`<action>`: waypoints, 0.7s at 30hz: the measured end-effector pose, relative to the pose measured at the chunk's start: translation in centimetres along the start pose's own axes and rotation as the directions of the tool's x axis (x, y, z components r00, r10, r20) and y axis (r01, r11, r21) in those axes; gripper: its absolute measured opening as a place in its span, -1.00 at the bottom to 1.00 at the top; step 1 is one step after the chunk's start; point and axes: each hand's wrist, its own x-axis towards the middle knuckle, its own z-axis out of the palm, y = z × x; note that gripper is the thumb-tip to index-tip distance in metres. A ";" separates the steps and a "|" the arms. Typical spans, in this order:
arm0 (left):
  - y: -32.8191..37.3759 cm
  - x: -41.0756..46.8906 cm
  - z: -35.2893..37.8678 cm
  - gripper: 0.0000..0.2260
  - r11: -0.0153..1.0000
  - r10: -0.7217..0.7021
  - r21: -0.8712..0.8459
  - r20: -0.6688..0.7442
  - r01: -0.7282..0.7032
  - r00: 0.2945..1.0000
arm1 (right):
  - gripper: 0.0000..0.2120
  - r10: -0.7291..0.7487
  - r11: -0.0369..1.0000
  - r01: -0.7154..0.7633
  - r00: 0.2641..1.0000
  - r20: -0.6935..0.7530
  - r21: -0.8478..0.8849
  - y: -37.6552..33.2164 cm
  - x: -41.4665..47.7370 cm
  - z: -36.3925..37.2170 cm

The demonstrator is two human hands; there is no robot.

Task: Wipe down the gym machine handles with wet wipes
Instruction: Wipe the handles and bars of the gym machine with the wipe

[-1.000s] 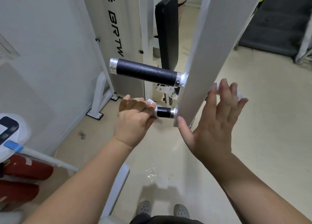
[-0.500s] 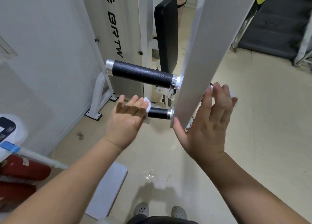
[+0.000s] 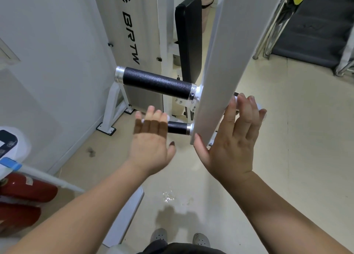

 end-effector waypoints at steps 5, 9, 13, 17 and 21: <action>3.6 0.6 0.7 -0.14 0.995 0.099 -0.023 -0.019 -0.100 0.995 | -0.14 -0.035 0.999 0.035 0.999 0.011 -0.008 0.8 0.2 0.2; -0.8 -0.5 0.9 -0.04 0.999 0.009 0.039 0.035 -0.011 0.999 | -0.15 -0.055 0.998 0.055 0.998 0.030 -0.003 1.2 0.4 0.3; -1.2 -0.1 0.8 0.02 0.994 -0.086 0.070 0.087 0.080 0.993 | -0.10 -0.046 0.999 0.047 0.998 0.052 -0.019 0.6 0.6 0.3; 3.8 1.5 1.3 0.05 0.999 0.035 0.010 0.046 -0.036 0.998 | -0.08 -0.042 0.998 0.044 0.997 0.061 -0.042 0.6 1.0 0.4; 1.1 1.1 1.2 0.03 0.999 0.021 0.046 0.032 -0.023 0.999 | -0.14 -0.069 0.997 0.072 0.996 0.052 -0.042 1.1 1.1 0.5</action>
